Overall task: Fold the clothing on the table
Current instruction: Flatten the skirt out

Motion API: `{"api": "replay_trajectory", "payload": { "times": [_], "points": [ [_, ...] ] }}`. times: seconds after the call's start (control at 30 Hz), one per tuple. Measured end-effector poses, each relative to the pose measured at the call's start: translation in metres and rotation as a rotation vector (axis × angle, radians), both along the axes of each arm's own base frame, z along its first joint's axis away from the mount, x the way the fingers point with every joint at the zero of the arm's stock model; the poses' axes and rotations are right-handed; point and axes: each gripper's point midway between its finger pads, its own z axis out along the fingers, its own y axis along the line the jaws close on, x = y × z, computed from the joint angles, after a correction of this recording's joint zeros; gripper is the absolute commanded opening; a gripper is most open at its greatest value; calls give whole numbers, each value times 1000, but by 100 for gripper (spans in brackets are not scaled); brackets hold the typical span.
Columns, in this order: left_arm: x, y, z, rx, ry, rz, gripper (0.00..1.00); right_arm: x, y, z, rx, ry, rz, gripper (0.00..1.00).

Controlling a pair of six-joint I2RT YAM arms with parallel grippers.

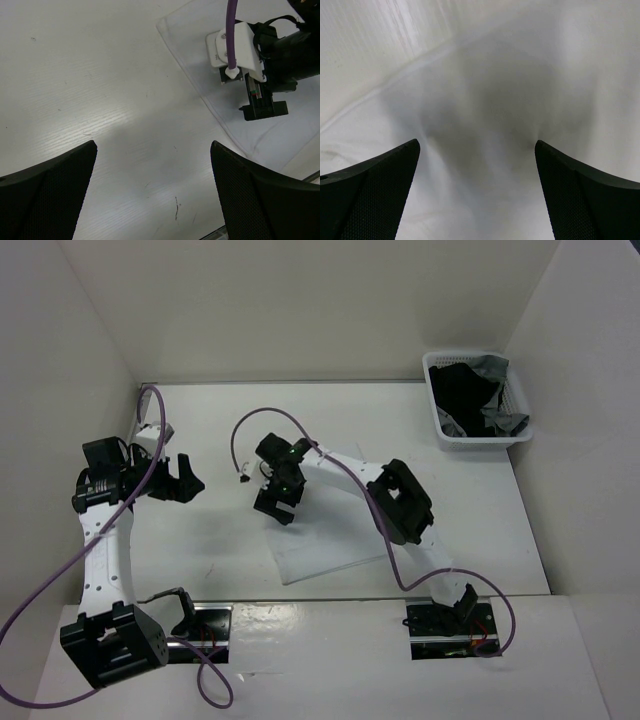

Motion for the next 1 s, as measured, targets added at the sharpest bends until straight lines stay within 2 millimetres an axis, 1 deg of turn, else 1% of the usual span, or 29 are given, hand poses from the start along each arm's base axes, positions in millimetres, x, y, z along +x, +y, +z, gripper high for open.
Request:
{"api": "replay_trajectory", "payload": {
  "times": [0.1, 0.17, 0.23, 0.3, 0.33, 0.37, 0.4, 0.43, 0.47, 0.5, 0.53, 0.57, 0.6, 0.63, 0.7, 0.73, 0.77, 0.83, 0.9, 1.0],
  "points": [
    [0, 0, 0, 0, 0, 0, 100, 4, -10, 13, 9, 31, -46, 100],
    [1, 0, -2, -3, 6, 0, 100, 19, -17, 37, 50, 23, -100, 100],
    [3, -1, -7, -13, 29, -8, 100, 38, -28, 71, 119, -2, -161, 100],
    [11, -5, -17, -39, 76, -29, 100, 63, -45, 118, 222, -43, -230, 100],
    [17, -6, -23, -56, 100, -43, 96, 78, -63, 146, 281, -72, -275, 96],
    [23, -8, -30, -74, 129, -52, 95, 88, -78, 165, 316, -97, -309, 96],
    [29, -11, -39, -104, 168, -63, 95, 100, -100, 186, 359, -129, -357, 96],
    [35, -13, -48, -127, 203, -70, 95, 107, -120, 202, 387, -157, -398, 96],
    [41, -14, -55, -146, 230, -78, 95, 115, -145, 214, 415, -188, -447, 96],
    [46, -16, -63, -166, 260, -84, 93, 119, -169, 220, 427, -213, -493, 96],
    [50, -18, -69, -193, 288, -84, 93, 119, -195, 219, 421, -220, -546, 96],
    [55, -20, -74, -209, 301, -88, 91, 116, -215, 214, 413, -221, -588, 96],
    [61, -23, -79, -227, 314, -89, 90, 110, -233, 204, 396, -210, -625, 96],
    [66, -25, -82, -241, 320, -91, 86, 102, -245, 192, 376, -187, -653, 96],
    [77, -34, -89, -266, 330, -102, 79, 88, -257, 167, 340, -132, -683, 90],
    [82, -40, -93, -272, 333, -115, 73, 82, -260, 155, 323, -102, -692, 88],
    [88, -47, -98, -279, 342, -129, 70, 76, -264, 145, 310, -75, -703, 87],
    [97, -60, -107, -287, 357, -157, 68, 67, -269, 131, 298, -28, -715, 87],
    [106, -73, -119, -291, 377, -184, 66, 65, -275, 127, 307, -7, -731, 87],
    [114, -87, -135, -291, 407, -198, 66, 69, -290, 130, 332, -6, -768, 87]
  ]
}}
